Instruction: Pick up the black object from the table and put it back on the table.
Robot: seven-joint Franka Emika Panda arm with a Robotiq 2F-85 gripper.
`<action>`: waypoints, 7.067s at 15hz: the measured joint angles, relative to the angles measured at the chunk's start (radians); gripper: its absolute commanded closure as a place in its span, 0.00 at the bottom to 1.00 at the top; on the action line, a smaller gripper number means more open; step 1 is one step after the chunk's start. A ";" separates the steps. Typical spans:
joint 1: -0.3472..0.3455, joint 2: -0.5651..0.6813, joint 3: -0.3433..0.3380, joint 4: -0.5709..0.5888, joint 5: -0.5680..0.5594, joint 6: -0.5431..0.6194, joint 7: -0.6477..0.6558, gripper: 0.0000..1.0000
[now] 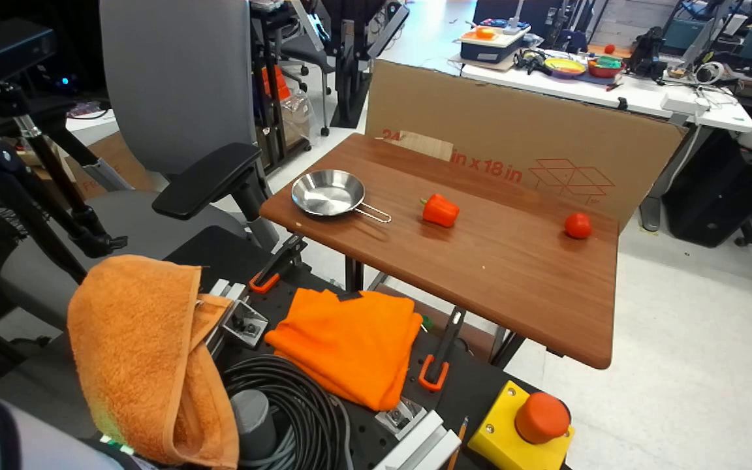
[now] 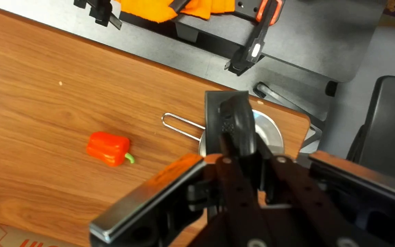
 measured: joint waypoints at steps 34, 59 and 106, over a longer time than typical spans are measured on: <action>-0.098 0.210 -0.089 0.039 -0.138 -0.005 -0.072 0.96; -0.148 0.337 -0.152 0.192 -0.224 -0.034 -0.047 0.96; -0.305 0.396 -0.253 0.344 -0.020 0.009 0.043 0.96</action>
